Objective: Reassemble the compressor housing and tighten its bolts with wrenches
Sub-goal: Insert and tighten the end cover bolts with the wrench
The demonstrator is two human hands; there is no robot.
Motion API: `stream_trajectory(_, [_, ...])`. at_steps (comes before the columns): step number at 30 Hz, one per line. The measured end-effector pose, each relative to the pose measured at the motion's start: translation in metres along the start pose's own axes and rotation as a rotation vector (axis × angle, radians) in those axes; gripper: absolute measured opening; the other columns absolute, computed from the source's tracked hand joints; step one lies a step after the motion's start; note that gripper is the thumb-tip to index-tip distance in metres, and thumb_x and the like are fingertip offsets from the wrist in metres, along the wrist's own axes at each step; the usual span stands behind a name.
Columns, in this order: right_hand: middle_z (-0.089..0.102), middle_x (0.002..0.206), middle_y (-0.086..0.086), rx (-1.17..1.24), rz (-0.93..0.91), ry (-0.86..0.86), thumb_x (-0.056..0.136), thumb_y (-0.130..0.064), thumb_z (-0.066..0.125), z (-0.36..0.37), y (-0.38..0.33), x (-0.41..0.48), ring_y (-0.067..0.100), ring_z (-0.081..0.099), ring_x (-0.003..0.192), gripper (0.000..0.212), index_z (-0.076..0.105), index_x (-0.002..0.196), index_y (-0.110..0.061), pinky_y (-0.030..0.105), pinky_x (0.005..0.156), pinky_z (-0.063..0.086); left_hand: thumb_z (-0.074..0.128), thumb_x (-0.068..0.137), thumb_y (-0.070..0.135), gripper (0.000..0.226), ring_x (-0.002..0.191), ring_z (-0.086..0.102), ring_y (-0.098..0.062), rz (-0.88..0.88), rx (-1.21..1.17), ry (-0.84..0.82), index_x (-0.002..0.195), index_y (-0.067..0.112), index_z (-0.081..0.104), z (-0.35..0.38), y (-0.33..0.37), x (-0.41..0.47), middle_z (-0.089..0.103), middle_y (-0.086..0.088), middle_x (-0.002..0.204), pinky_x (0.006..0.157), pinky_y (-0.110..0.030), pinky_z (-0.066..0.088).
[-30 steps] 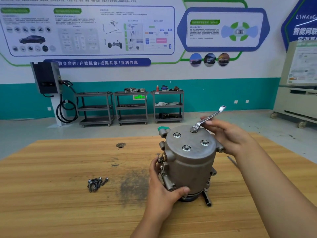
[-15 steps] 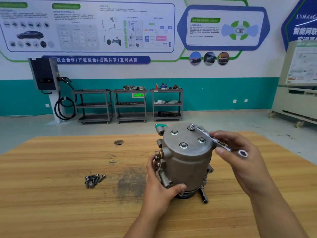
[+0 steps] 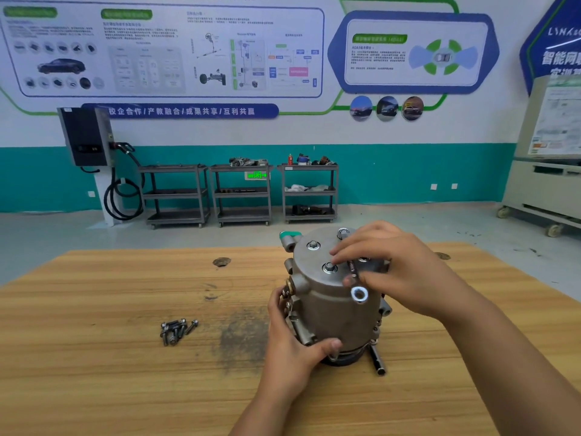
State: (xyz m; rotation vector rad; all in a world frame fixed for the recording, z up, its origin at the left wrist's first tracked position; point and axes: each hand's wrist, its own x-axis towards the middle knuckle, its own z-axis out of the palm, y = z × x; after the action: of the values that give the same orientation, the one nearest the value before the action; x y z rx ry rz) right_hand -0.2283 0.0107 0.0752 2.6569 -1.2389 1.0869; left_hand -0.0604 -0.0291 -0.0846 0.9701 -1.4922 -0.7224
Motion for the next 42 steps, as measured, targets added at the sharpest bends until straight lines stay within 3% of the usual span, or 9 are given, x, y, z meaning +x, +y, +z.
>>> stream_trajectory(3, [0.055, 0.095, -0.031, -0.03, 0.008, -0.088, 0.079, -0.015, 0.073, -0.004, -0.005, 0.013, 0.008, 0.047, 0.104, 0.04, 0.064, 0.111, -0.038, 0.02, 0.087, 0.037, 0.091, 0.054, 0.03, 0.109, 0.116, 0.044, 0.007, -0.007, 0.008, 0.0, 0.116, 0.069, 0.011, -0.001, 0.0, 0.0, 0.04, 0.024, 0.132, 0.086, -0.001, 0.036])
stream_trajectory(6, [0.067, 0.103, -0.015, -0.167, -0.015, -0.108, 0.084, -0.021, 0.067, -0.003, -0.002, 0.03, 0.01, 0.05, 0.1, 0.025, 0.07, 0.109, -0.027, 0.016, 0.084, 0.036, 0.091, 0.053, 0.033, 0.11, 0.111, 0.037, 0.022, -0.007, 0.016, 0.002, 0.112, 0.076, 0.008, -0.001, 0.002, 0.0, 0.036, 0.031, 0.129, 0.08, 0.004, 0.034])
stream_trajectory(9, [0.068, 0.105, -0.008, -0.2, 0.063, -0.079, 0.086, -0.029, 0.066, 0.001, 0.006, 0.043, 0.015, 0.05, 0.104, 0.018, 0.073, 0.101, -0.025, 0.037, 0.093, 0.039, 0.089, 0.049, 0.038, 0.108, 0.112, 0.033, 0.027, -0.007, 0.013, 0.0, 0.111, 0.077, 0.009, -0.001, 0.003, 0.0, 0.034, 0.033, 0.129, 0.082, 0.004, 0.032])
stream_trajectory(11, [0.069, 0.1, -0.007, -0.138, 0.141, -0.011, 0.085, -0.031, 0.066, 0.004, 0.012, 0.048, 0.015, 0.053, 0.102, 0.014, 0.075, 0.095, -0.025, 0.039, 0.091, 0.04, 0.087, 0.046, 0.043, 0.107, 0.111, 0.032, 0.029, -0.016, 0.013, -0.001, 0.11, 0.079, 0.008, 0.0, 0.004, -0.001, 0.032, 0.035, 0.128, 0.082, 0.005, 0.031])
stream_trajectory(16, [0.064, 0.082, -0.01, -0.075, 0.324, 0.102, 0.086, -0.039, 0.064, 0.013, 0.025, 0.056, 0.01, 0.057, 0.084, 0.016, 0.072, 0.086, -0.026, 0.027, 0.067, 0.043, 0.084, 0.043, 0.053, 0.104, 0.111, 0.034, 0.027, -0.026, 0.002, -0.008, 0.111, 0.078, 0.009, 0.003, 0.007, -0.001, 0.033, 0.047, 0.12, 0.083, 0.002, 0.032])
stream_trajectory(23, [0.065, 0.072, -0.002, 0.277, 0.603, 0.174, 0.086, -0.035, 0.064, 0.015, 0.045, 0.06, 0.014, 0.057, 0.066, 0.018, 0.069, 0.074, -0.022, 0.027, 0.059, 0.042, 0.084, 0.041, 0.054, 0.106, 0.12, 0.037, 0.013, -0.028, 0.013, 0.002, 0.113, 0.077, 0.01, 0.004, 0.009, -0.002, 0.035, 0.031, 0.13, 0.093, -0.011, 0.035])
stream_trajectory(29, [0.068, 0.08, 0.01, 0.787, 0.819, 0.29, 0.08, -0.016, 0.071, 0.009, 0.06, 0.05, 0.022, 0.062, 0.072, 0.008, 0.066, 0.076, -0.01, 0.028, 0.06, 0.047, 0.085, 0.044, 0.051, 0.108, 0.119, 0.037, 0.012, -0.017, 0.024, -0.005, 0.115, 0.077, 0.009, 0.003, 0.011, -0.002, 0.031, 0.035, 0.129, 0.094, -0.017, 0.034])
stream_trajectory(35, [0.072, 0.08, 0.008, 1.256, 0.785, 0.393, 0.086, 0.001, 0.056, 0.002, 0.067, 0.027, 0.016, 0.07, 0.073, 0.015, 0.057, 0.075, -0.008, 0.028, 0.066, 0.058, 0.086, 0.045, 0.049, 0.109, 0.124, 0.038, -0.003, -0.022, 0.028, -0.014, 0.115, 0.077, 0.008, 0.002, 0.013, -0.003, 0.032, 0.031, 0.131, 0.099, -0.026, 0.034])
stream_trajectory(42, [0.074, 0.091, 0.002, 1.057, 0.509, 0.709, 0.088, -0.004, 0.055, 0.024, 0.053, -0.025, 0.015, 0.069, 0.086, 0.022, 0.069, 0.083, -0.021, 0.021, 0.063, 0.05, 0.082, 0.04, 0.056, 0.107, 0.124, 0.039, -0.002, -0.031, 0.022, -0.011, 0.114, 0.078, 0.007, 0.004, 0.014, -0.003, 0.032, 0.032, 0.132, 0.098, -0.024, 0.035])
